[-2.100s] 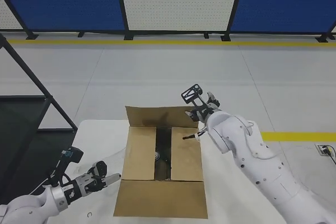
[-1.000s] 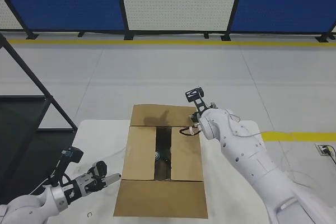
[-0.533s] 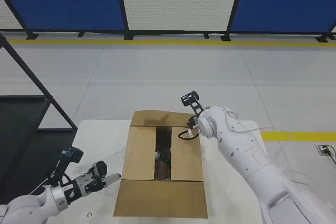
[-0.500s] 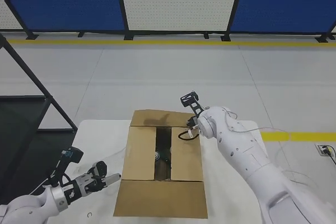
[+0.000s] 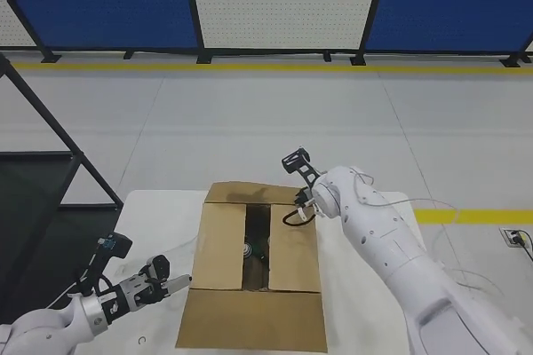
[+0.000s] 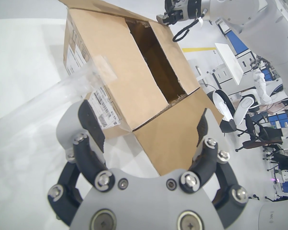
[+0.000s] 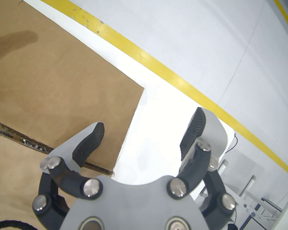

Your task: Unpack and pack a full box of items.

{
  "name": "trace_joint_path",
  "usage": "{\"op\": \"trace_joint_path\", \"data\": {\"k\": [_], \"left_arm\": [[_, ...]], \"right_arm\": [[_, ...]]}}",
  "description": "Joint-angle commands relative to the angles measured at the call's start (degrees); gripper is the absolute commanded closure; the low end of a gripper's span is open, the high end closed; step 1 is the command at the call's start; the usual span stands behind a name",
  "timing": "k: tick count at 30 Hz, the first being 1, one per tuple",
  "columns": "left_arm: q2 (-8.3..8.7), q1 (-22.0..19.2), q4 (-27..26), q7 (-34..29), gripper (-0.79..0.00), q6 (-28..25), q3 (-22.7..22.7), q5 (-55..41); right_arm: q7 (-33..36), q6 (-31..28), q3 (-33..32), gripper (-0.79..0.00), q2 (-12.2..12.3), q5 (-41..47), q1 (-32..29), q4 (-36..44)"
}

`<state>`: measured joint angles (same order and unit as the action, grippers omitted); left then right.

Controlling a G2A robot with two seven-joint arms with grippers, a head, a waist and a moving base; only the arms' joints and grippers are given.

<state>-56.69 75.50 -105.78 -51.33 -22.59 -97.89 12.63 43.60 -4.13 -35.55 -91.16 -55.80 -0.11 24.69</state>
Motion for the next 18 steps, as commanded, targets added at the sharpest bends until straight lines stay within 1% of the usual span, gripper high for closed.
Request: {"op": "trace_joint_path", "data": {"k": [1,8,11,15,18], "left_arm": [[0.0,0.0,0.0,0.0,-0.785,0.0,0.0,0.0],[0.0,0.0,0.0,0.0,-0.785,0.0,0.0,0.0],[0.0,0.0,0.0,0.0,-0.785,0.0,0.0,0.0],[0.0,0.0,0.0,0.0,-0.785,0.0,0.0,0.0],[0.0,0.0,0.0,0.0,-0.785,0.0,0.0,0.0]], "right_arm": [[-1.48,1.12,-0.53,-0.785,-0.09,0.32,0.2,-0.24],[-5.95,4.85,-2.9,-0.785,0.02,1.52,0.64,0.16],[-8.1,5.2,-4.25,-0.785,0.37,2.25,0.57,1.69],[-11.34,4.59,-6.2,-0.785,1.29,2.42,0.04,5.19],[-13.46,2.31,-8.21,-0.785,2.32,2.97,-0.9,8.66]]}}
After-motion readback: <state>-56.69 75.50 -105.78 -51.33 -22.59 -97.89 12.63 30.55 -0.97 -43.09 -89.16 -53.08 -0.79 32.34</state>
